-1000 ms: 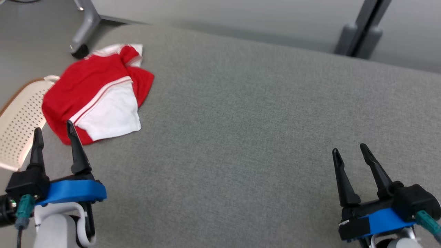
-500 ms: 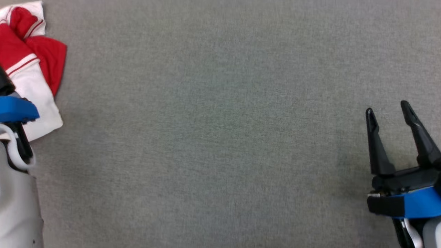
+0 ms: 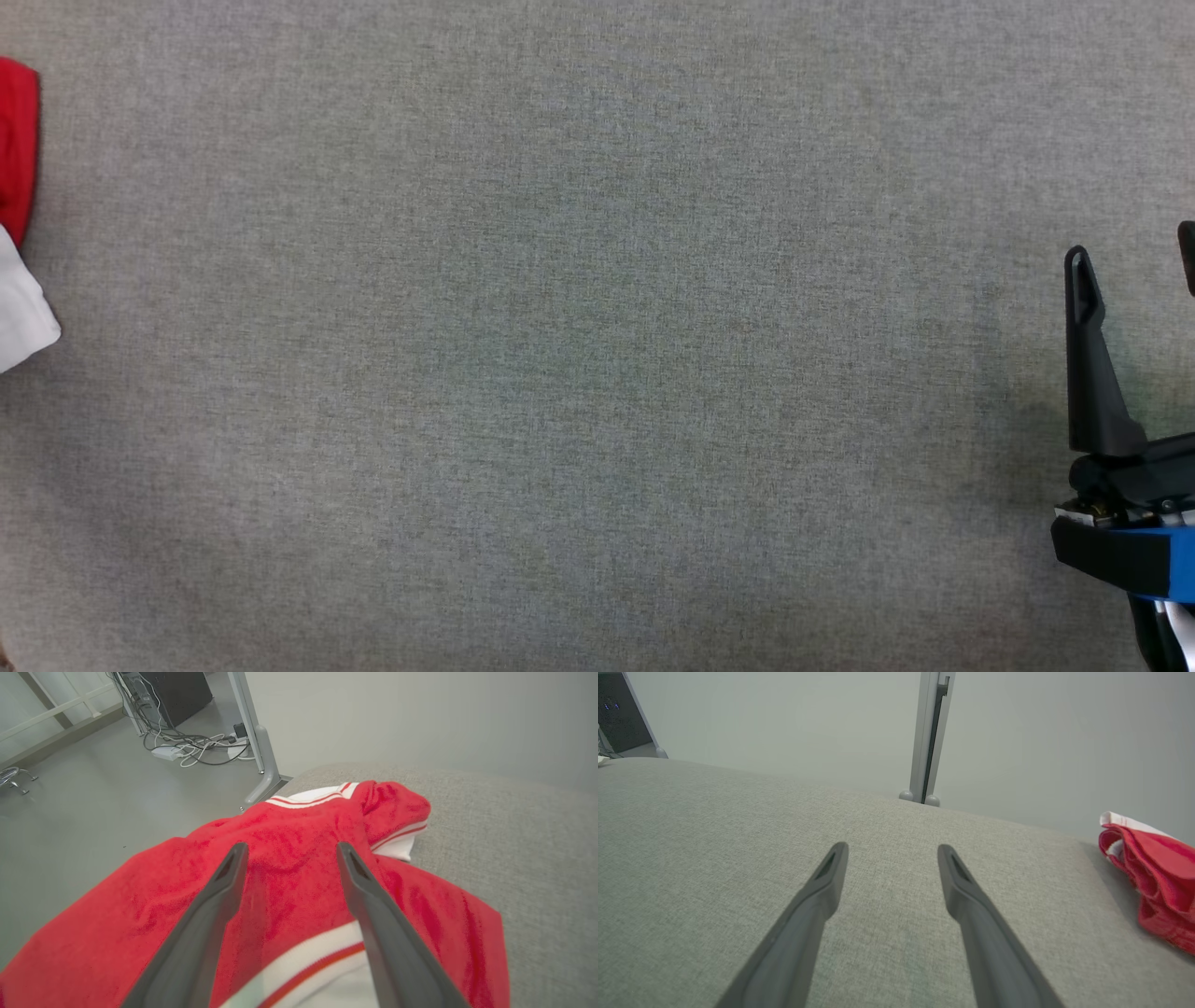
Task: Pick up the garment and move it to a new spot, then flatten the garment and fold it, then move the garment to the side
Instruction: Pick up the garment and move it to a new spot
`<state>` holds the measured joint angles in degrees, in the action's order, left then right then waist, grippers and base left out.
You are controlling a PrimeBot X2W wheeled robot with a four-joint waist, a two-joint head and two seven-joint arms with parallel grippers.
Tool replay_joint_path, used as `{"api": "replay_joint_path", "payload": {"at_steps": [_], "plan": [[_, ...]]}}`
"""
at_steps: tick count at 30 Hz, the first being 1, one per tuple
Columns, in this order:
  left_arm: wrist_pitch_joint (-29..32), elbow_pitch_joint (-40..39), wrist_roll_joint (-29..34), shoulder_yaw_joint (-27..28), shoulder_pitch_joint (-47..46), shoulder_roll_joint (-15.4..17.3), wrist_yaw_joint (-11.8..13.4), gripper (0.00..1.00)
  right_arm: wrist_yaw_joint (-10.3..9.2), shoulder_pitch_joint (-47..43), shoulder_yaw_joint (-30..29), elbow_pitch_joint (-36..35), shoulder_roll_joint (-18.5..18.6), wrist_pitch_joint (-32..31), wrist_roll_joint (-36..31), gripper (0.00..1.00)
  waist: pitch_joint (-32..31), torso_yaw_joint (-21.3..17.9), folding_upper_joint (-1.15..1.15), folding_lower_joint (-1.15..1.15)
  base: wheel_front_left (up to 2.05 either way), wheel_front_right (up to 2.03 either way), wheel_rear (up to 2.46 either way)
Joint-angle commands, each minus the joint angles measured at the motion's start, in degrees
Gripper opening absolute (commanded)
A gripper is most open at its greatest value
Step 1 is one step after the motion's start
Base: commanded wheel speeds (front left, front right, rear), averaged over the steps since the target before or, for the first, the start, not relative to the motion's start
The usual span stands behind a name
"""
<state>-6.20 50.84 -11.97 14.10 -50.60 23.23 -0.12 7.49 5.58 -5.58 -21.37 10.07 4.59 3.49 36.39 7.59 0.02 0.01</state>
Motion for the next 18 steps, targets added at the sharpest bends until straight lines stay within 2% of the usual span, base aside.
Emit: {"api": "replay_joint_path", "payload": {"at_steps": [1,10,17,18], "plan": [[1.0,1.0,-0.1,-0.3,-1.5,0.3,-0.5,1.00,0.01,-0.2,-0.1,-0.4,0.4,-0.1,0.0,1.00,0.1,0.0,-0.02,-0.01,0.00,0.00,0.00],[17.4,13.3,-2.7,-1.2,-5.4,1.3,-3.7,1.00,0.01,0.2,0.0,-1.3,0.4,-0.8,-0.3,1.00,-0.2,-0.1,-0.02,-0.01,0.00,0.00,0.00],[25.4,18.7,-4.4,-1.5,-6.9,1.6,-5.6,1.00,0.01,0.1,0.6,-1.1,0.2,-0.7,-0.2,1.00,-0.8,-0.7,-0.02,-0.01,0.00,0.00,0.00],[26.4,19.2,-4.5,-1.8,-6.9,1.7,-5.8,0.41,0.01,0.2,0.7,-1.0,0.1,-0.6,-0.1,1.00,-0.9,-0.8,-0.02,-0.01,0.00,0.00,0.00]]}}
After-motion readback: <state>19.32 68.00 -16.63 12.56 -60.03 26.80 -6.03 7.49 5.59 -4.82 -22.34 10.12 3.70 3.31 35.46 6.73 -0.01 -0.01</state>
